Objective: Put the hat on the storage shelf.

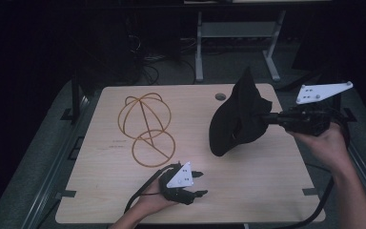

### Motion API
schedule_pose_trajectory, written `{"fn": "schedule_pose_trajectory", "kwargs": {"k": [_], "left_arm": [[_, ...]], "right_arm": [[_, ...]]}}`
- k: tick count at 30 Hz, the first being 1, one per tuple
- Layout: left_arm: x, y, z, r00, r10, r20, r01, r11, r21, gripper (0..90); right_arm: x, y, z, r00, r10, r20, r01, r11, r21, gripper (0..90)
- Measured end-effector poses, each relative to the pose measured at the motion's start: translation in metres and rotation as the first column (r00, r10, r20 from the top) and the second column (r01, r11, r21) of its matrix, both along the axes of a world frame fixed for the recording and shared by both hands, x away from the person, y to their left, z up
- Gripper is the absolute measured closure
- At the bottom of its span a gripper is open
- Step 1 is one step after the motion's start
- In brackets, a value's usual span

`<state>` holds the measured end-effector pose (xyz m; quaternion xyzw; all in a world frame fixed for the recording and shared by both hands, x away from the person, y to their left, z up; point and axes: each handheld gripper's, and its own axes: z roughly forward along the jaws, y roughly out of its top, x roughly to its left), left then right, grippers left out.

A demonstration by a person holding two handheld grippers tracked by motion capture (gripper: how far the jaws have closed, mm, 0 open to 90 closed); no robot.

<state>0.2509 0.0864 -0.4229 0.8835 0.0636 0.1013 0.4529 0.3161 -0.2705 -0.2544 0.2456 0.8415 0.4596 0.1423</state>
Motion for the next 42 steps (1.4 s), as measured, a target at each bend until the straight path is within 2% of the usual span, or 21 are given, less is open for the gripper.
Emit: {"fn": "schedule_pose_trajectory", "kwargs": {"k": [3, 7, 11, 22, 32, 42], "left_arm": [[0.0, 0.003, -0.001, 1.0, 0.007, -0.006, -0.007, 0.9999, -0.01, 43.3], [0.0, 0.005, -0.002, 0.9997, 0.016, -0.016, -0.016, 0.9998, -0.013, 42.8], [0.0, 0.007, -0.002, 0.9999, 0.014, -0.009, -0.014, 0.9999, -0.005, 42.7], [0.001, 0.01, -0.002, 0.9996, 0.022, -0.015, -0.023, 0.9991, -0.035, 41.7], [0.001, 0.008, -0.005, 0.9998, 0.017, -0.012, -0.017, 0.9996, -0.022, 41.1], [0.002, 0.01, -0.006, 0.9997, 0.019, -0.013, -0.019, 0.9997, -0.015, 40.7]], "right_arm": [[0.005, 0.009, 0.011, 0.9999, 0.012, 0.004, -0.012, 1.0, -0.019, 88.8], [0.009, 0.014, 0.017, 0.9998, 0.02, 0.007, -0.02, 0.999, -0.026, 88.8], [0.013, 0.024, 0.028, 0.9991, 0.038, 0.021, -0.037, 0.998, -0.053, 88.8], [0.022, 0.059, 0.058, 0.9955, 0.089, 0.032, -0.085, 0.991, -0.105, 88.8], [0.033, 0.097, 0.084, 0.9902, 0.135, 0.035, -0.129, 0.983, -0.131, 88.8], [0.046, 0.128, 0.094, 0.9857, 0.166, 0.029, -0.159, 0.974, -0.16, 88.7]]}}
